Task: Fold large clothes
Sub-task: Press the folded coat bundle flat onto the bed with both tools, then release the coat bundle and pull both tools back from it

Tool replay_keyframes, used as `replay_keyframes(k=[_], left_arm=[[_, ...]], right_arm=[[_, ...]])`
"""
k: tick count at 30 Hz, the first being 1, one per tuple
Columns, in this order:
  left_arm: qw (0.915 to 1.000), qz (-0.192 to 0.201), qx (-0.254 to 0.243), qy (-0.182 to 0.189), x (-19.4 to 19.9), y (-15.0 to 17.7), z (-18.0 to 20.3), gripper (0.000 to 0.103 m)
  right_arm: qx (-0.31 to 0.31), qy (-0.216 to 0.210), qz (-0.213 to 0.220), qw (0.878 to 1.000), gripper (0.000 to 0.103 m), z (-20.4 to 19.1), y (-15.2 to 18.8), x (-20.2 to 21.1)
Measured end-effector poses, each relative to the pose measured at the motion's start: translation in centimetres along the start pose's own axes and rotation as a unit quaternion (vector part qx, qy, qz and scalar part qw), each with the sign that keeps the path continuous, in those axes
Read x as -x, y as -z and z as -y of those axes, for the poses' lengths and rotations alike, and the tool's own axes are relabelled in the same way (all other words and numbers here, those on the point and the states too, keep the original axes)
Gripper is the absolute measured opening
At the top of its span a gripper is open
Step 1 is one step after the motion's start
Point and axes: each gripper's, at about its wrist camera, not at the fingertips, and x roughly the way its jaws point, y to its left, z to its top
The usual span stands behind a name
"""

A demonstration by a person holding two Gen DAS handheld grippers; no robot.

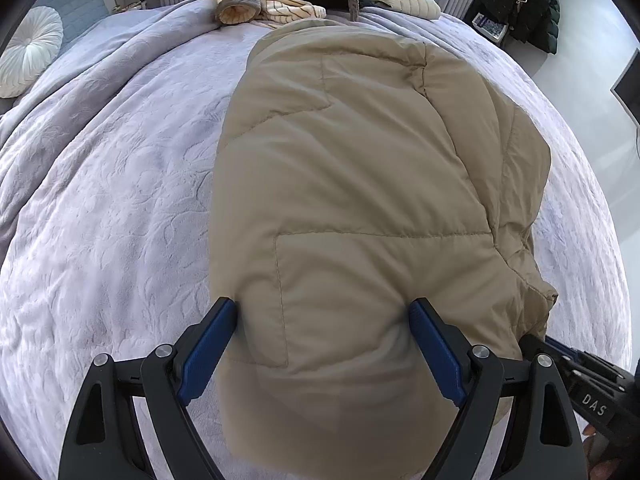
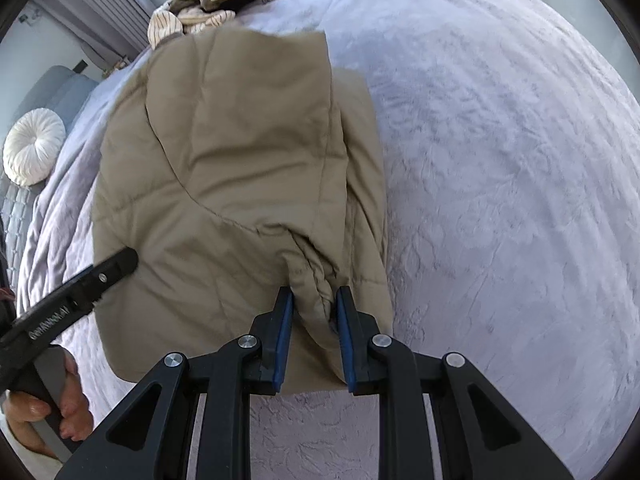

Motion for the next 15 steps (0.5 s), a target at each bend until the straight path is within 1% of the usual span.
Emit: replay_keyframes(k=[10, 15], left_arm=[[1.0, -0.002, 0.008, -0.001, 1.0, -0.3, -0.4, 0.089], [0.9999, -0.006, 0.014, 0.0, 1.4, -0.2, -0.9, 0.089]], right_arm=[[0.002, -0.003, -0.008, 1.0, 0.025, 0.0, 0.2, 0.0], [0.0, -0.004, -0.014, 1.0, 0.025, 0.2, -0.4, 0.0]])
